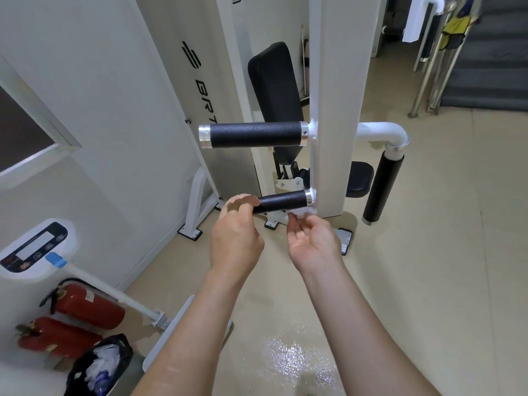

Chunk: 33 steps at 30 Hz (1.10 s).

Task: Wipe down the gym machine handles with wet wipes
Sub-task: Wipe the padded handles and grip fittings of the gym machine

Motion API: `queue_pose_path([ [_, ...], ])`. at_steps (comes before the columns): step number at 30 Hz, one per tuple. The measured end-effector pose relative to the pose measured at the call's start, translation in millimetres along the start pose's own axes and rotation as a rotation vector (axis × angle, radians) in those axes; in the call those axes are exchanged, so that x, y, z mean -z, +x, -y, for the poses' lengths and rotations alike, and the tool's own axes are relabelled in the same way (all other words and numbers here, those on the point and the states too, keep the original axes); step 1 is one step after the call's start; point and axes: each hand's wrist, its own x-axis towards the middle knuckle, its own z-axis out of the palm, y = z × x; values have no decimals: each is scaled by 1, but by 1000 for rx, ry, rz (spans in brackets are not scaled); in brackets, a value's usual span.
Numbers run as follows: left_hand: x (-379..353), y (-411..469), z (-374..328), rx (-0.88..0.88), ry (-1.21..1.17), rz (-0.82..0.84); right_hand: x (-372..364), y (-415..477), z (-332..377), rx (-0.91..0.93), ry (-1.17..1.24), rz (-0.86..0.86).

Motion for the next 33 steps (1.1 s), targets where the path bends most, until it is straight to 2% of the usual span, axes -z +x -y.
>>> queue_pose_path([
  [4,-3,1,-1,-22,0,0,-13,3,1,-32,19,-7],
  [10,-4,6,4,-8,-15,-20,1,-13,6,-17,18,96],
  [13,-5,6,3,-8,-16,-28,-8,-8,0,-1,-17,63],
  [17,-3,6,3,-12,-21,-22,-17,-2,-20,-60,-210,27],
  [22,0,6,9,0,-84,8,-14,-14,-49,-149,-473,140],
  [24,1,7,10,7,-107,23,-9,-19,-52,-182,-555,238],
  [27,10,10,12,108,-270,86,5,-26,-40,-165,-638,399],
  [29,20,8,13,196,-444,128,10,-32,-25,-118,-634,425],
  [33,45,-13,0,180,-759,143,10,-53,3,28,-713,487],
])
